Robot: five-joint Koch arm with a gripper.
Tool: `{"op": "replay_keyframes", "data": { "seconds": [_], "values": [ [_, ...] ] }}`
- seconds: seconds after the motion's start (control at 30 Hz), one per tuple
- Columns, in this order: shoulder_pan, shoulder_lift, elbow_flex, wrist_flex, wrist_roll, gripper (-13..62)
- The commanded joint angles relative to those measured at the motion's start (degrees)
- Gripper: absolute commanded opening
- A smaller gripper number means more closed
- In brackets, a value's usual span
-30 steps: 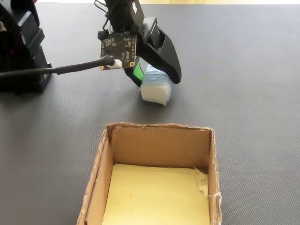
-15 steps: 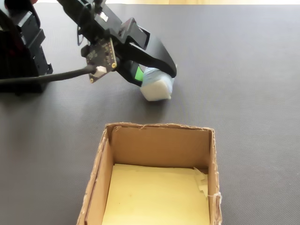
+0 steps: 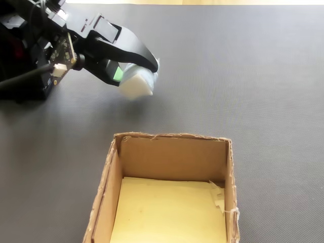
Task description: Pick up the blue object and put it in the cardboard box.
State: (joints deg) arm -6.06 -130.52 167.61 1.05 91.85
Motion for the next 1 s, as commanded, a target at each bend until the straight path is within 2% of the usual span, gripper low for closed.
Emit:
{"op": "replay_keyframes", "data": {
  "seconds": [0.0,0.53,0.97],
  "values": [
    [-0.7,-5.19,-2.29,-6.94,-1.14,10.0],
    [-13.62,-2.55,-18.63,-11.69,-12.92,9.9],
    [-28.21,18.54,-37.18,-11.51,-15.29,9.9]
  ]
}}
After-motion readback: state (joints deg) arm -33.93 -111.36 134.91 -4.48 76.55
